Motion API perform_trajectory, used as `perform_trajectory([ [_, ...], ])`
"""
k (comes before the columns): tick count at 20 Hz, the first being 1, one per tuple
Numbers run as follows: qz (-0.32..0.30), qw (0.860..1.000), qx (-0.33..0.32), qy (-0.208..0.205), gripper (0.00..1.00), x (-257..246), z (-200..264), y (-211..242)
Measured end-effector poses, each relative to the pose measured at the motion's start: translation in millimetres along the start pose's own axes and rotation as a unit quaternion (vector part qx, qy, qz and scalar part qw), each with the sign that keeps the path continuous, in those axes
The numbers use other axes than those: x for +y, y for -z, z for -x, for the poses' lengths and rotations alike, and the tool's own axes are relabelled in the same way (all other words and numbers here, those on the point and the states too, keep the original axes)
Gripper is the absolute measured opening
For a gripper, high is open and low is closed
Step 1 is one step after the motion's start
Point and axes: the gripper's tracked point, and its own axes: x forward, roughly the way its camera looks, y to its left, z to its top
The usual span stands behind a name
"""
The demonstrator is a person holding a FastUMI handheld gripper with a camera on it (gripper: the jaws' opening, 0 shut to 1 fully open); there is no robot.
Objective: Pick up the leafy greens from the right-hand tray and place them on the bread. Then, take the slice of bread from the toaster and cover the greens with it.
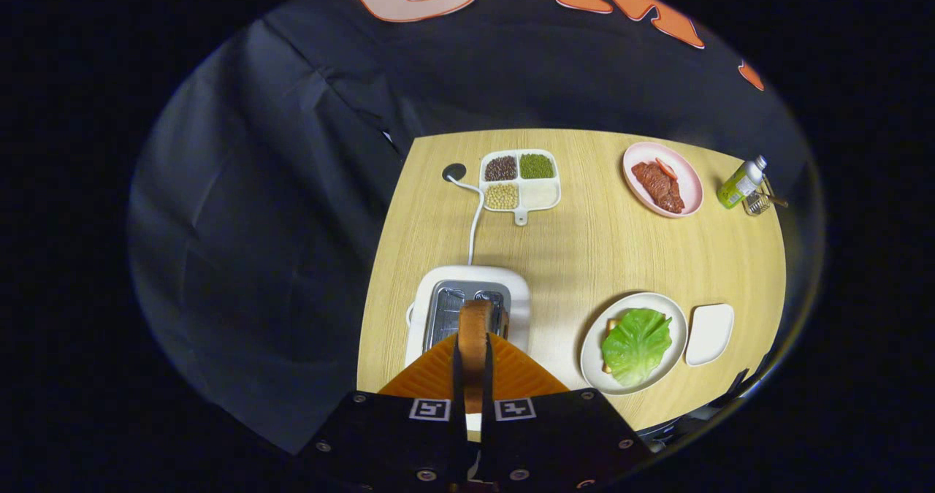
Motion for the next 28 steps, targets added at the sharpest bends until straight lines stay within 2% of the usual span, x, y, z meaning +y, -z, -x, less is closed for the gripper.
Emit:
perform_trajectory([
  [5,-0.008,0.999,-0.04,-0.028,0.08,-17.4,47.1,-9.2],
  [11,-0.018,0.998,-0.063,-0.024,0.08,-81.9,66.8,-7.0],
  [20,-0.053,0.998,-0.028,-0.032,0.08,-169.3,38.5,32.0],
  [28,-0.074,0.994,0.007,-0.077,0.08,-205.1,-11.6,55.0],
])
